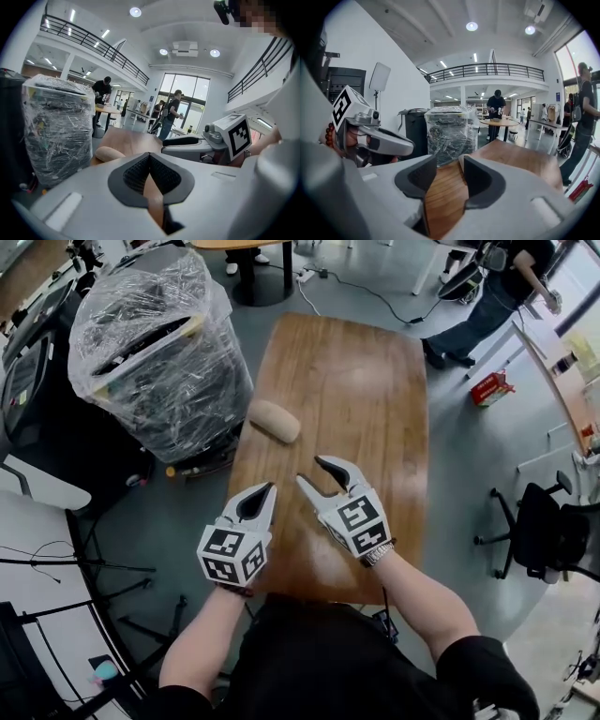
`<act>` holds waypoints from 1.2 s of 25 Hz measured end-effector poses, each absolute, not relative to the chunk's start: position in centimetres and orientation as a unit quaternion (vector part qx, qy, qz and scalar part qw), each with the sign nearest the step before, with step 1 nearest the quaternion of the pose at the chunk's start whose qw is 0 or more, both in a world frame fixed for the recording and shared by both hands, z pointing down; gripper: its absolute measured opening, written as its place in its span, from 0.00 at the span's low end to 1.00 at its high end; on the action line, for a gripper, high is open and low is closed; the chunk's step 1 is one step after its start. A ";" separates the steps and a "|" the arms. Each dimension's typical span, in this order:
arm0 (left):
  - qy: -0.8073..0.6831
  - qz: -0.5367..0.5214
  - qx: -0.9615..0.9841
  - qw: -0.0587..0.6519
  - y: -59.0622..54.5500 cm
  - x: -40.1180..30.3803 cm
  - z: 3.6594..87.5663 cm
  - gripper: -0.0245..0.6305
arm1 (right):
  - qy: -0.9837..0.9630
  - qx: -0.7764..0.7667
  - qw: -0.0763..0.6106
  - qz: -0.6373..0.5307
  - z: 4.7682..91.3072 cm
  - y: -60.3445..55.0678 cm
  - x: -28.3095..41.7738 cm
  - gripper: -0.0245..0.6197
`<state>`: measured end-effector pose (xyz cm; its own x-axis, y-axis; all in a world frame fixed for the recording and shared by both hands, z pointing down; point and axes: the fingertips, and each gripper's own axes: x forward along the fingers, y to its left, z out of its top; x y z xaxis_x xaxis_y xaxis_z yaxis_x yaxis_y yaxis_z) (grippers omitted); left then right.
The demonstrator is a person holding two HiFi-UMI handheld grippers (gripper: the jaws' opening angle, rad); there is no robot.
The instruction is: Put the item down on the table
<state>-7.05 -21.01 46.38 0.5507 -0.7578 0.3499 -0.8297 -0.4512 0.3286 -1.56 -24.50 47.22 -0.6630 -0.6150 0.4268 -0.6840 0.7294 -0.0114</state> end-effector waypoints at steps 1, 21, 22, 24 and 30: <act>-0.468 0.077 0.850 0.232 -20.4 -6.7 46.1 0.05 | -0.907 0.362 0.196 0.085 46.7 -23.7 -1.2 0.29; -0.461 0.073 0.870 0.158 -11.4 -1.2 40.8 0.05 | -0.917 0.365 0.153 0.046 42.1 -11.5 1.4 0.03; -0.461 0.073 0.871 0.156 -11.0 -1.0 40.8 0.05 | -0.918 0.364 0.151 0.046 42.1 -11.1 1.4 0.03; -0.460 0.074 0.871 0.156 -10.4 -0.7 40.8 0.05 | -0.918 0.364 0.150 0.046 42.1 -10.4 1.6 0.03; -0.462 0.077 0.870 0.154 -9.0 -0.2 40.9 0.05 | -0.918 0.364 0.149 0.048 42.1 -9.1 1.9 0.03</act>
